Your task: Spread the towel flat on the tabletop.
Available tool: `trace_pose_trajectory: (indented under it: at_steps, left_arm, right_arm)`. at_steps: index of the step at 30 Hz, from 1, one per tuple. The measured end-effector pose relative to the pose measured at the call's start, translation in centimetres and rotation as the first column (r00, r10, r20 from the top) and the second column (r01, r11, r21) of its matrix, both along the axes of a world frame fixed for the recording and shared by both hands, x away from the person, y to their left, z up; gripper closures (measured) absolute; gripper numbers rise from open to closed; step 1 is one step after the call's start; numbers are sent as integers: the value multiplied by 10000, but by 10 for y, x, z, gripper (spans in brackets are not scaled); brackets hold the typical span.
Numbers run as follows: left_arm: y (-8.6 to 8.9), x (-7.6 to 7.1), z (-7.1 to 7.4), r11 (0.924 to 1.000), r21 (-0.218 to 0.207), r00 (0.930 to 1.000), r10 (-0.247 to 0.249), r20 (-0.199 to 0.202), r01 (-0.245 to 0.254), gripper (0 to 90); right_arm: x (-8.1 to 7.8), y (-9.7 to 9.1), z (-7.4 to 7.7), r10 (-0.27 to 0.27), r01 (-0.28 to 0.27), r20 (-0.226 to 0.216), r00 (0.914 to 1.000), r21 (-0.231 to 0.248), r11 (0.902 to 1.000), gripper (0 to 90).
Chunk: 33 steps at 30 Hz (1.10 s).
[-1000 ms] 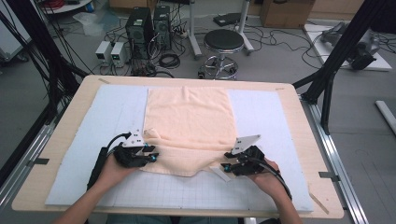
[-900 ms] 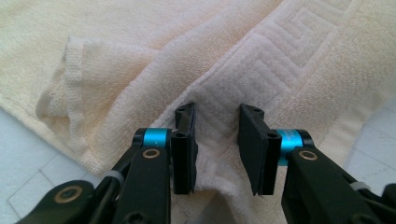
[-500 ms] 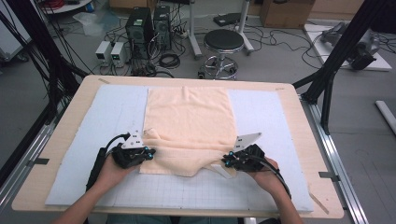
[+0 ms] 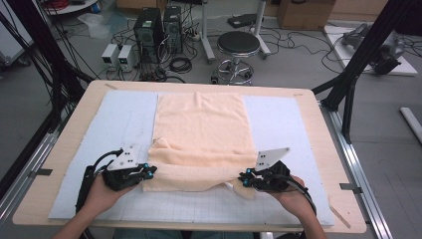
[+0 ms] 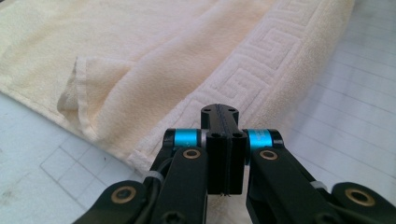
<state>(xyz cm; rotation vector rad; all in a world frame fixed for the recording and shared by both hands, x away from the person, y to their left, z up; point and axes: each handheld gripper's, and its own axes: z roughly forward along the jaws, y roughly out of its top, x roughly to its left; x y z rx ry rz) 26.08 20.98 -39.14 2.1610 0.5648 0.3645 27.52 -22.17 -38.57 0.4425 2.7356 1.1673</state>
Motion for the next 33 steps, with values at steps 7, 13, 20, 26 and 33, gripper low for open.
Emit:
trace_pose_trajectory:
  at_steps: [7,13,20,26,33]
  left_arm:
    - [22,-47,14,9999,-118,9998,65,186,-63,899]
    - [17,-46,6,9987,-253,9990,-446,-17,445,808]
    - [-4,-6,-15,9962,-172,9957,-865,-335,859,608]
    - [-16,15,-35,9920,577,9882,-1052,-1112,1121,586]
    - [-17,15,-46,9945,500,9900,-858,-1124,919,846]
  right_arm:
    - [-37,4,10,563,-563,53,9984,160,9983,840]
    - [-48,4,11,1015,-1006,-383,9941,259,9946,669]
    - [-15,6,-6,85,-83,-281,9996,78,9999,560]
    - [9,23,-37,-139,103,-421,9990,-848,9963,586]
    - [17,23,-47,-45,-16,-927,9957,-649,9979,824]
